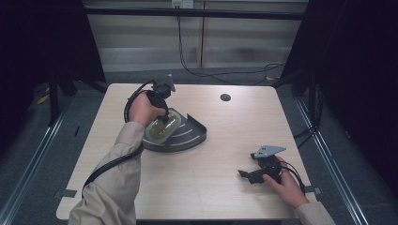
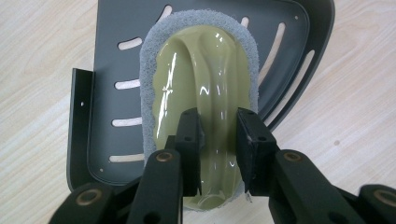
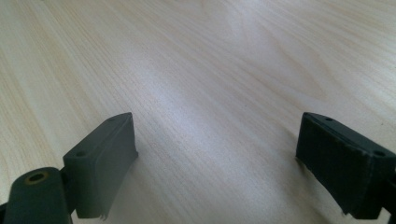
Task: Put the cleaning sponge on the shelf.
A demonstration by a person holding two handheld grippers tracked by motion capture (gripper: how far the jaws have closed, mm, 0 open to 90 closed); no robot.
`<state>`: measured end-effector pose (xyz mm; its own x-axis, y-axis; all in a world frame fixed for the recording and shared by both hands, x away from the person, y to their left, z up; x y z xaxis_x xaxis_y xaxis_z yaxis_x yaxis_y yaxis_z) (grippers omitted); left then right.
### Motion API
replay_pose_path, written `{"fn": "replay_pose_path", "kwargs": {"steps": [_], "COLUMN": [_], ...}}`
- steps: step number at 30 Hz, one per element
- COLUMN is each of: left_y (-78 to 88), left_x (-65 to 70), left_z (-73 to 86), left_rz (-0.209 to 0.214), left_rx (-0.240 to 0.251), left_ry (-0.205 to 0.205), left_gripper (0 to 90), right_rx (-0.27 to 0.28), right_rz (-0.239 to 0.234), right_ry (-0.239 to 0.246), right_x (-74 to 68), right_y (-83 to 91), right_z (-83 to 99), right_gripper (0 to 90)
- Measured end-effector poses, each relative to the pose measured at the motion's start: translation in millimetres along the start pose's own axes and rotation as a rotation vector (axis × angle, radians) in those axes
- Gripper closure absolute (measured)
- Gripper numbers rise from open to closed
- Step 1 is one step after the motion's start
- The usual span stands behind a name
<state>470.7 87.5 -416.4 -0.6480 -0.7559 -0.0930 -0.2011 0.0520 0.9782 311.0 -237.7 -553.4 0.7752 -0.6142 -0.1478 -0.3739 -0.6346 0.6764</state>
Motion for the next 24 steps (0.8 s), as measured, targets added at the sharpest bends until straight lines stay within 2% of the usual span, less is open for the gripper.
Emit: {"fn": "replay_pose_path", "kwargs": {"steps": [9,15,24], "left_y": [-3.9,-8.0,-14.8], "left_x": [-9.1,-15.4,-20.9], "left_z": [2.0,3.2,4.5], "left_rz": [-0.002,-0.006,-0.003], "left_rx": [-0.002,0.001,-0.001], "left_ry": [0.003,0.020,0.013], "left_gripper": [72.1,72.1,72.1], "right_rx": [0.000,0.000,0.000], "right_rz": [0.000,0.000,0.000], "right_ry": [0.001,0.000,0.000], "right_x": [0.0,0.0,0.0], "right_y": [0.0,0.0,0.0], "right_z": [0.0,0.0,0.0], "right_gripper": [11.5,11.5,11.5]}}
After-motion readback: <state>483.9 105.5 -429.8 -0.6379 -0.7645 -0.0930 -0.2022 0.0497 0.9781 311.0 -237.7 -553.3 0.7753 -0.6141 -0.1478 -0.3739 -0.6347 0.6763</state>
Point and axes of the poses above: each handheld gripper's, and its own axes: y roughly backward along the jaws, z roughly out of its underside, x roughly to its right, the point moved 6 cm from there along -y, roughly forward along the jaws, and after that the axes turned 10 degrees about -z, right-handed, at the moved point
